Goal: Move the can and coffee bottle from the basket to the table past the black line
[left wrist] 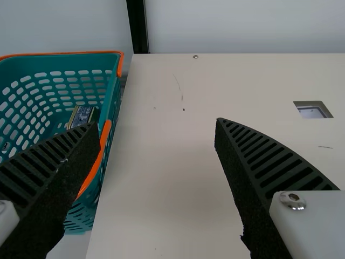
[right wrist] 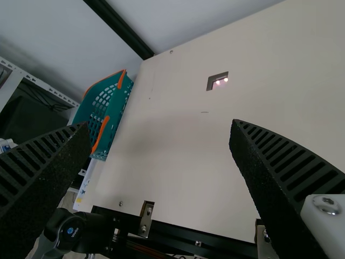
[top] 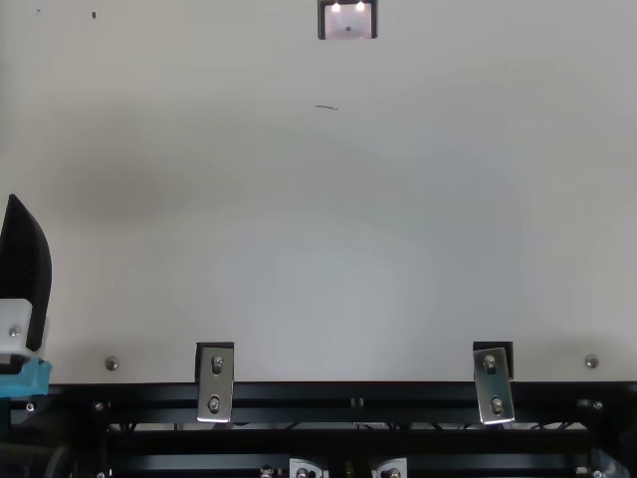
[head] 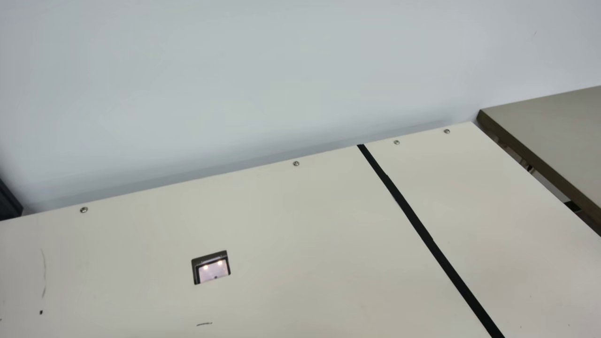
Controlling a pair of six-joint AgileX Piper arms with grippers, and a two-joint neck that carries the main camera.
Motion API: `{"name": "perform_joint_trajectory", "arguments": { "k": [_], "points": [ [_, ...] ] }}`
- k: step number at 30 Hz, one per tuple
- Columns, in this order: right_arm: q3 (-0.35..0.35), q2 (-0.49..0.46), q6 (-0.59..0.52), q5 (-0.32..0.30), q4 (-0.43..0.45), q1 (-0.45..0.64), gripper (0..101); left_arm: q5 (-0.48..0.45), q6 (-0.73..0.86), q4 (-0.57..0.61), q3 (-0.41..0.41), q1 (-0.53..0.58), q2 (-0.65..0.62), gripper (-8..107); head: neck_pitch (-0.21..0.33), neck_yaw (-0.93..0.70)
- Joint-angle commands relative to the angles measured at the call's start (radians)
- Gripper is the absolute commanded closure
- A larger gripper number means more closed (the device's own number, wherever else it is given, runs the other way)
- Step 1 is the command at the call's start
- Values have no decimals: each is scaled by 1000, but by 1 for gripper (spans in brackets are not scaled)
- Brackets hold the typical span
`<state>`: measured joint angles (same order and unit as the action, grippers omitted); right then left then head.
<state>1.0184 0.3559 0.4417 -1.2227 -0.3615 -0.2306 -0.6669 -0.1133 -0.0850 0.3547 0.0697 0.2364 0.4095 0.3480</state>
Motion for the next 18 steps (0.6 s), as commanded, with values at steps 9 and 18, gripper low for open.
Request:
{"name": "perform_joint_trajectory", "arguments": {
  "k": [9, 18],
  "points": [
    [0, 0, 0, 0, 0, 0, 0, 0, 0, 0, 0, 0, 0, 9, 4, -180],
    [0, 0, 0, 0, 0, 0, 0, 0, 0, 0, 0, 0, 0, 9, 23, -471]
  ]
}}
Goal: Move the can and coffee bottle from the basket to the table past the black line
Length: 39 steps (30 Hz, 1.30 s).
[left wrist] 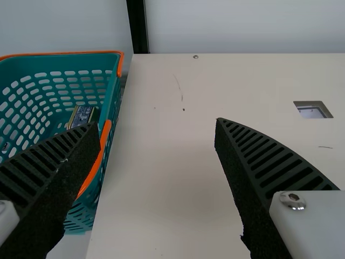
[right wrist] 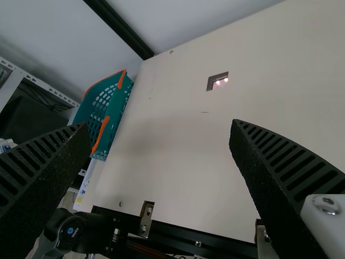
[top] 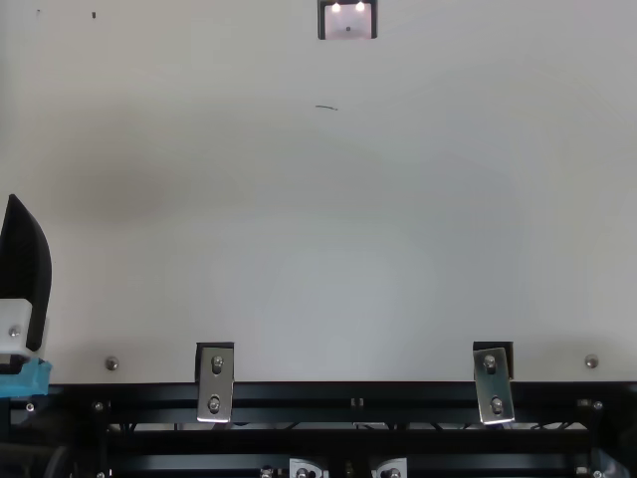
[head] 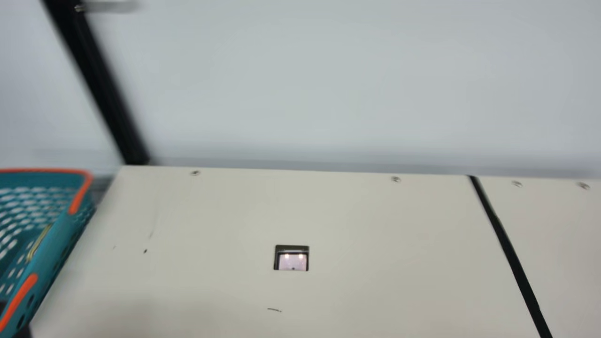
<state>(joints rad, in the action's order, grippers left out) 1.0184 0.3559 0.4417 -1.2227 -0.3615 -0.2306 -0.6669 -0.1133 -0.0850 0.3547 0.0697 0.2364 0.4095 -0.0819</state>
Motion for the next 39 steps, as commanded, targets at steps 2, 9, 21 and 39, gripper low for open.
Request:
{"name": "perform_joint_trajectory", "arguments": {
  "k": [2, 9, 21, 39],
  "points": [
    [0, 0, 0, 0, 0, 0, 0, 0, 0, 0, 0, 0, 0, 9, 24, -112],
    [0, 0, 0, 1, 0, 0, 0, 0, 0, 0, 0, 0, 0, 9, 26, -331],
    [0, 0, 0, 1, 0, 0, 0, 0, 0, 0, 0, 0, 0, 9, 27, -513],
    [0, 0, 0, 1, 0, 0, 0, 44, -99, -1, 33, -95, 69, 9, 27, -513]
  ]
}}
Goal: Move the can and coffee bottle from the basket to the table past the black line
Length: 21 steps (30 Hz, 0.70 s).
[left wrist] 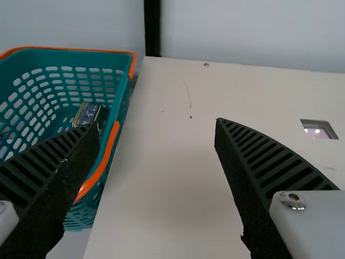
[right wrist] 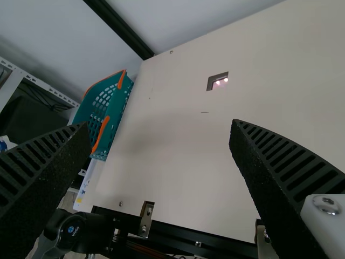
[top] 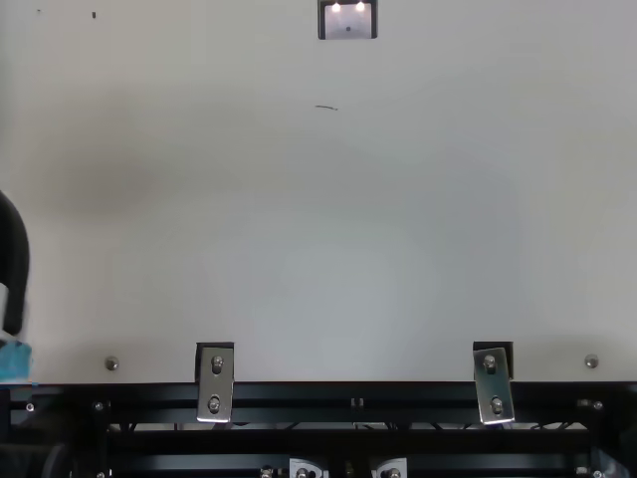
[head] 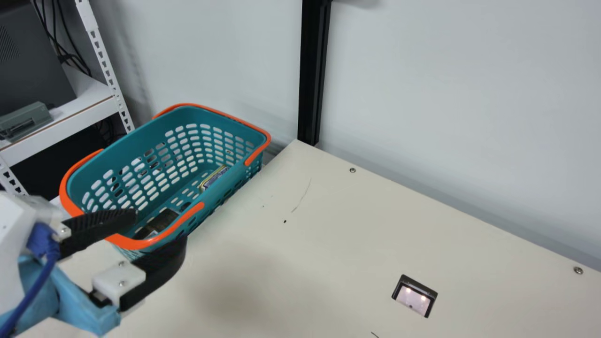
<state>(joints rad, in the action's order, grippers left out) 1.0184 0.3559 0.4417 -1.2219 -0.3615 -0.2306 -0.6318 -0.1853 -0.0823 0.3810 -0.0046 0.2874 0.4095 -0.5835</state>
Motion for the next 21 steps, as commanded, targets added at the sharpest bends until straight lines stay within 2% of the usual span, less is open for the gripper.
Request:
{"name": "perform_joint_trajectory", "arguments": {
  "k": [1, 12, 21],
  "points": [
    [0, 0, 0, 0, 0, 0, 0, 19, -44, -10, 15, -33, 34, 9, 27, -11],
    [0, 0, 0, 0, 0, 0, 0, 133, -159, -89, 149, -168, 274, 9, 27, -11],
    [0, 0, 0, 0, 0, 0, 0, 209, -39, -38, 274, -291, 506, 9, 27, -11]
  ]
}}
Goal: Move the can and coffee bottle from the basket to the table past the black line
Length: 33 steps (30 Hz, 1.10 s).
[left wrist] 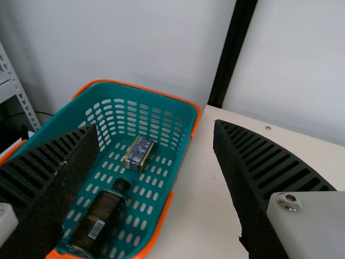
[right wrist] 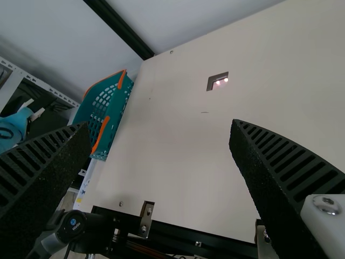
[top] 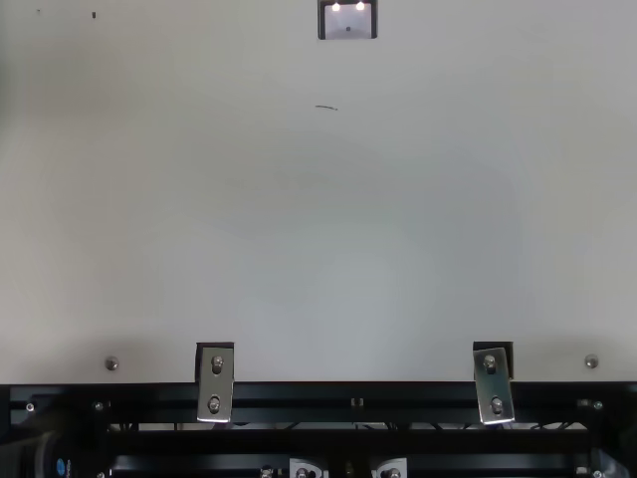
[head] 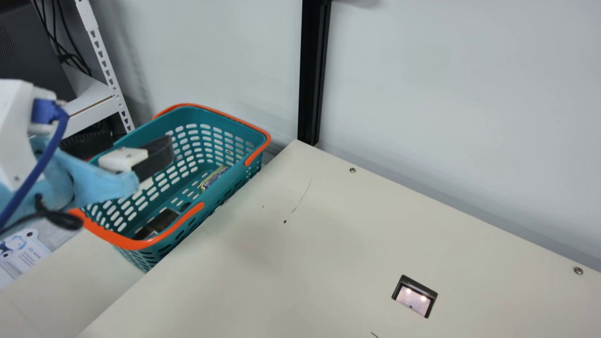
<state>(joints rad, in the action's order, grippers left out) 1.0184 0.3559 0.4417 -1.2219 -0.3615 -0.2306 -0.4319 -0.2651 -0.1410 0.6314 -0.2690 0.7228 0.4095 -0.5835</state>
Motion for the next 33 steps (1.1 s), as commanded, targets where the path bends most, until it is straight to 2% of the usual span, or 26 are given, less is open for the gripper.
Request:
{"name": "perform_joint_trajectory", "arguments": {
  "k": [1, 7, 16, 24, 33],
  "points": [
    [0, 0, 0, 0, 0, 0, 0, 14, 64, 34, 38, -40, 96, 9, 27, -11],
    [0, 0, 0, 0, 0, 0, 0, 16, 243, 162, 147, -137, 278, 9, 27, -11],
    [0, 0, 0, 0, 0, 0, 0, -54, 560, 323, 347, -294, 560, 9, 27, -11],
    [0, 0, 0, 0, 0, 0, 0, -122, 775, 374, 479, -348, 763, 9, 27, -11],
    [0, 0, 0, 0, 0, 0, 0, -164, 1026, 463, 563, -369, 951, 9, 27, -11]
  ]
}}
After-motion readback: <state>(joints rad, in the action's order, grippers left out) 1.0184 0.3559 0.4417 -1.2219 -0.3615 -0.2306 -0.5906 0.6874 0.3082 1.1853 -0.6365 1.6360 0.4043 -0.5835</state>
